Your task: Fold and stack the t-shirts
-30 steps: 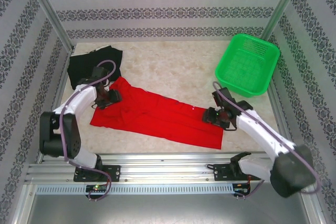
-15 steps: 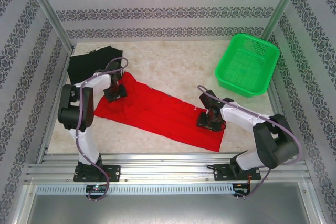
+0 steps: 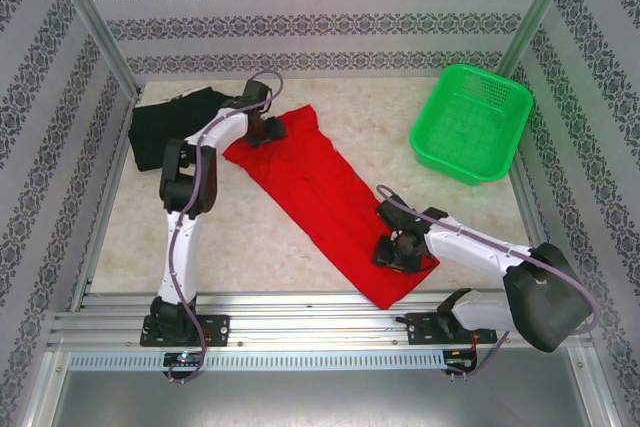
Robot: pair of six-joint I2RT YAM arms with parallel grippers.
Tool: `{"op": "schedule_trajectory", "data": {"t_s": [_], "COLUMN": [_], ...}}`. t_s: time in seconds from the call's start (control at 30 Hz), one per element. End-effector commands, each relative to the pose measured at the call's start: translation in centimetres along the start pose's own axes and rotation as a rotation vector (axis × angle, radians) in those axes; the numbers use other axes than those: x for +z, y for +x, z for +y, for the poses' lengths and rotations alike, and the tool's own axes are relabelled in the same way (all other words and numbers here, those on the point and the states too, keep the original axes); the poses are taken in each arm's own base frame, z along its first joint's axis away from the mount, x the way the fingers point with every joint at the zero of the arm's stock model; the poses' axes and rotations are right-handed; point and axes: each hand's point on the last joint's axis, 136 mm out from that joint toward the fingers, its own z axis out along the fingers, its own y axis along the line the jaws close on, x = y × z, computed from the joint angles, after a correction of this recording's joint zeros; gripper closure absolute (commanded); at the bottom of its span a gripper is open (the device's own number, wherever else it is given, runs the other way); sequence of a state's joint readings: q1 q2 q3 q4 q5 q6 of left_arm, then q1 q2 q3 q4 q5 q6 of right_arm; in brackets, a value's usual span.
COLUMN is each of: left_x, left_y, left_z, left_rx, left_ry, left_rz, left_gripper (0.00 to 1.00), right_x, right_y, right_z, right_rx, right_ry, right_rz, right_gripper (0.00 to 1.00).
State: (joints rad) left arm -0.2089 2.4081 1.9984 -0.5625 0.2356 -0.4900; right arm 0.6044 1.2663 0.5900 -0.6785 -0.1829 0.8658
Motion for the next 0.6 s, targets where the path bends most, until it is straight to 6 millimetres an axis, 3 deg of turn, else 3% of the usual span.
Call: {"op": "schedule_trajectory", "data": {"t_s": [0.0, 0.07, 0.17, 0.2, 0.3, 0.43, 0.57], "left_x": [1.9, 0.5, -3.4, -4.9, -8.8, -12.0, -11.2], "left_y": [-0.7, -2.6, -5.5, -6.3, -7.0, -3.8, 0.8], "left_z": [-2.1, -3.7, -5.6, -5.9, -5.5, -4.6, -2.3], "left_rx": [0.014, 0.009, 0.013, 0.017, 0.048, 0.081, 0.056], "left_ry": [0.103, 0.167, 0.225, 0.233, 0.176, 0.085, 0.010], "left_rz": [0.009, -0.035, -0.113, -0.133, -0.160, -0.062, 0.026], "left_gripper": [0.43, 0.40, 0.32, 0.21, 0.19, 0.21, 0.28], "right_x": [-1.7, -3.4, -5.7, -6.1, -6.2, -5.1, -4.5], "right_y": [1.4, 0.8, -0.7, -1.3, -3.0, -5.2, -7.0], "right_z": [1.2, 2.4, 4.1, 4.3, 4.3, 3.5, 3.2], "right_rx": [0.001, -0.016, -0.028, -0.025, -0.025, -0.025, -0.033], "right_ry": [-0.035, -0.071, -0.135, -0.150, -0.149, -0.133, -0.138], "right_rz": [0.070, 0.040, -0.021, -0.033, -0.052, -0.048, -0.050], "right_gripper": [0.52, 0.49, 0.45, 0.45, 0.45, 0.45, 0.45]}}
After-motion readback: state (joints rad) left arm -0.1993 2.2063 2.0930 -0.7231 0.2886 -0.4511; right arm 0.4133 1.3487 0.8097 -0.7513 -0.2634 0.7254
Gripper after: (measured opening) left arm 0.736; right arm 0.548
